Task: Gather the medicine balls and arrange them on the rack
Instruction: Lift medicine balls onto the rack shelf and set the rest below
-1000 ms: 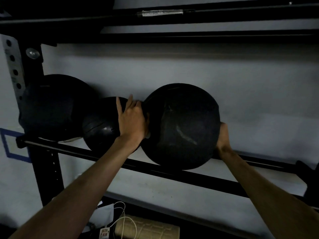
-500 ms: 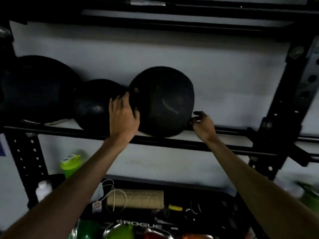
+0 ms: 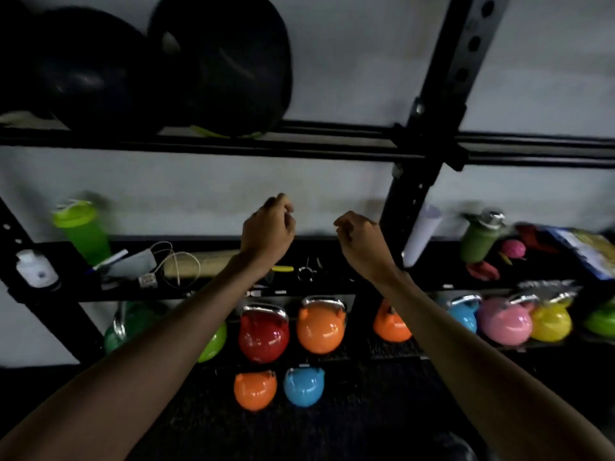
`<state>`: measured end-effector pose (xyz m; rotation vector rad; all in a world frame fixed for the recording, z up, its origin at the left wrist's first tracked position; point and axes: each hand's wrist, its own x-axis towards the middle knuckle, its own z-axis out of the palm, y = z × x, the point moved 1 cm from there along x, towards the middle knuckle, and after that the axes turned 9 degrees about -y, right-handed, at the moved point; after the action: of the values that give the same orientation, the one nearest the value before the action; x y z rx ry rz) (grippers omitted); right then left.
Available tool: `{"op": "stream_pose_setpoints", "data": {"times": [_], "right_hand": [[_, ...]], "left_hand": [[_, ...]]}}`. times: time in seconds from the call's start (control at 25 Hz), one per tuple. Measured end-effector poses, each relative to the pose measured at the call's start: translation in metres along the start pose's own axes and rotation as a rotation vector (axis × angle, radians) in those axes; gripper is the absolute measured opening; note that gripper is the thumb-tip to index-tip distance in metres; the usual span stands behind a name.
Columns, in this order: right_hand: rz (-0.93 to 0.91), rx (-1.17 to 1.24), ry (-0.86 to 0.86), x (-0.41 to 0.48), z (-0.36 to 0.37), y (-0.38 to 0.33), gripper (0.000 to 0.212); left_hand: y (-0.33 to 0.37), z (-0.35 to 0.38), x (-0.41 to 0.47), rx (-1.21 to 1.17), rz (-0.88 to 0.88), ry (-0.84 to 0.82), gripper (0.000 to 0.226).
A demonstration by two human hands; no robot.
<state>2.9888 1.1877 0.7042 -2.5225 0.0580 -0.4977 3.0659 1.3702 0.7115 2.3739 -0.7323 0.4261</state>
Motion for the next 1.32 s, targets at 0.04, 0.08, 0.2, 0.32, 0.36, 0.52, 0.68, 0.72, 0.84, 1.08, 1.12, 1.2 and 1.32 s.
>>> {"op": "stream_pose_setpoints", "data": {"times": [0.04,0.08,0.2,0.32,0.36,0.52,0.68,0.72,0.84,1.08,1.12,1.2,1.32], "right_hand": [[0.05,-0.019,-0.046,-0.024,-0.001,0.017,0.018],[0.107,-0.03,-0.087,-0.052,-0.002,0.038,0.019],[0.273,-0.087,-0.242,-0.137,-0.013,0.097,0.02],[0.409,-0.111,-0.375,-0.233,-0.03,0.162,0.019],[0.464,-0.104,-0.385,-0.262,-0.036,0.18,0.019],[0.649,-0.048,-0.453,-0.351,-0.053,0.239,0.022],[0.801,-0.016,-0.491,-0.419,-0.057,0.298,0.026],[0.831,-0.005,-0.498,-0.432,-0.055,0.314,0.026],[0.925,0.025,-0.541,-0.457,-0.052,0.353,0.027],[1.12,0.1,-0.63,-0.478,-0.045,0.438,0.028],[1.151,0.118,-0.63,-0.479,-0.042,0.449,0.028],[1.194,0.152,-0.636,-0.479,-0.034,0.472,0.029],[1.252,0.208,-0.673,-0.484,-0.014,0.507,0.03]], "left_hand": [[0.013,0.021,-0.013,0.006,-0.001,-0.096,0.011],[0.027,0.044,-0.027,0.011,-0.01,-0.188,0.01],[0.075,0.113,-0.077,0.016,-0.064,-0.402,0.014],[0.137,0.189,-0.141,0.049,-0.023,-0.64,0.017],[0.158,0.211,-0.162,0.048,-0.026,-0.712,0.018],[0.211,0.282,-0.228,0.09,-0.057,-0.954,0.023],[0.241,0.344,-0.274,0.171,-0.042,-1.174,0.027],[0.245,0.359,-0.281,0.19,-0.042,-1.218,0.027],[0.255,0.404,-0.294,0.223,-0.068,-1.309,0.028],[0.268,0.506,-0.292,0.213,-0.137,-1.49,0.031],[0.269,0.517,-0.292,0.202,-0.153,-1.512,0.031],[0.268,0.541,-0.291,0.171,-0.194,-1.538,0.032],[0.263,0.579,-0.302,0.093,-0.298,-1.578,0.031]]}}
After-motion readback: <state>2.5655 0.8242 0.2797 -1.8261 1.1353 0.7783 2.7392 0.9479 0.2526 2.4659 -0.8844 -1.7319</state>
